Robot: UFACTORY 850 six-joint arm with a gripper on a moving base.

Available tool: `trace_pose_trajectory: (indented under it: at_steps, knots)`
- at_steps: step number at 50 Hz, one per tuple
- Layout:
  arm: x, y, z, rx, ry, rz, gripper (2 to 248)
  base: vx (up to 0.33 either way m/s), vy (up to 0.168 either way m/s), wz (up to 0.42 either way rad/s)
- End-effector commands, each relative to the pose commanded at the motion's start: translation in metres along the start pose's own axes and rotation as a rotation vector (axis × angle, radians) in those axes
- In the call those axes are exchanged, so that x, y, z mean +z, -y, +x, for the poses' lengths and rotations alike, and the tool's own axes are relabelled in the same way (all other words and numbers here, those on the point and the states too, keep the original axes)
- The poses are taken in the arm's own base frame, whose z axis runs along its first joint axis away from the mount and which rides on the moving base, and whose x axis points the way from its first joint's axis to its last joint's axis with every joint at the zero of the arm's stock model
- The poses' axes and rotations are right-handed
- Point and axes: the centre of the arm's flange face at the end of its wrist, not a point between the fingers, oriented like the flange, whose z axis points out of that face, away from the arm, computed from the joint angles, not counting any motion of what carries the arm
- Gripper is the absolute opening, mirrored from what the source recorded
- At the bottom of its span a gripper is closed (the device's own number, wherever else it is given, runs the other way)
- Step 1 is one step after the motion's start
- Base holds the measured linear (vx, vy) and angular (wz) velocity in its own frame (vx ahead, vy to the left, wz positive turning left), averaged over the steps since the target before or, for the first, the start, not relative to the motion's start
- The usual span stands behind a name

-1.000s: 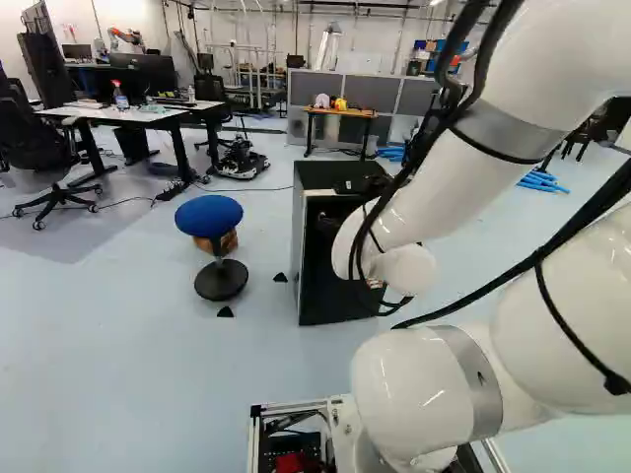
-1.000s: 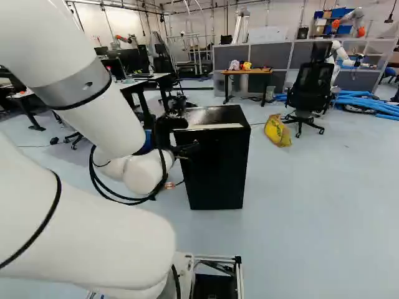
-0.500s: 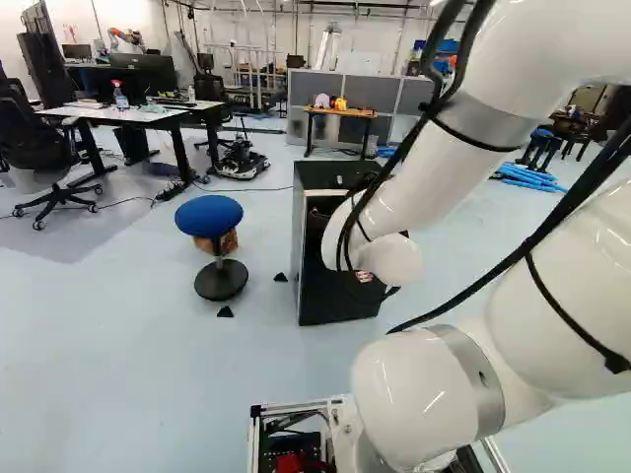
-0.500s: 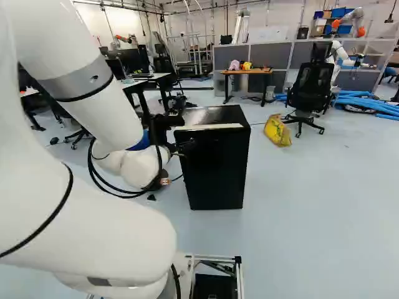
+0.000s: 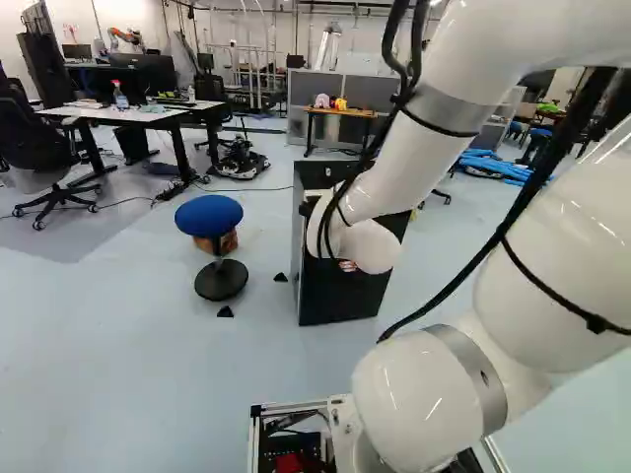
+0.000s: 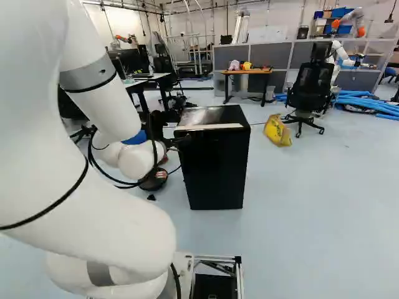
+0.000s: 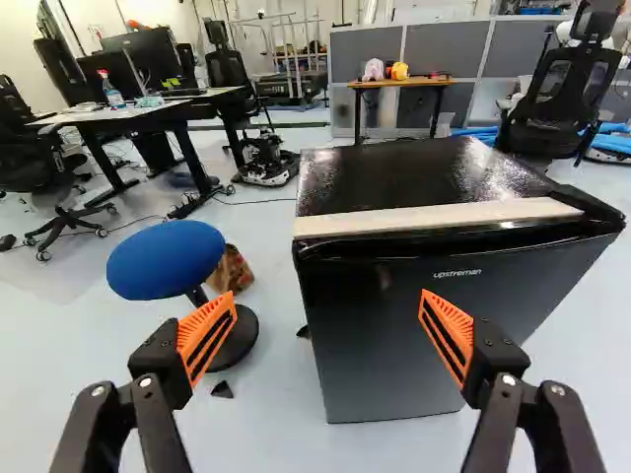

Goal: Grab a drink from the fridge

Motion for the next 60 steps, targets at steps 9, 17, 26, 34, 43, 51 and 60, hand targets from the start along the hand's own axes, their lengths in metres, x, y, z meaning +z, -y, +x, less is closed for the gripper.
trace_pose_trajectory:
  at_steps: [9,17,26,34,43,51,60]
  knots:
    - [0.012,0.011,-0.001,-0.002,-0.021,0.01,247,0.0,0.0,0.0]
    - [0.022,0.02,-0.002,-0.005,-0.041,0.018,247,0.0,0.0,0.0]
    - [0.034,0.03,-0.005,-0.005,-0.056,0.02,247,0.0,0.0,0.0]
    - [0.042,0.036,-0.01,0.003,-0.056,0.005,247,0.0,0.0,0.0]
    - [0.051,0.043,-0.017,0.015,-0.042,-0.023,247,0.0,0.0,0.0]
    - [0.058,0.048,-0.024,0.026,-0.028,-0.051,247,0.0,0.0,0.0]
    - [0.066,0.054,-0.032,0.038,-0.013,-0.084,247,0.0,0.0,0.0]
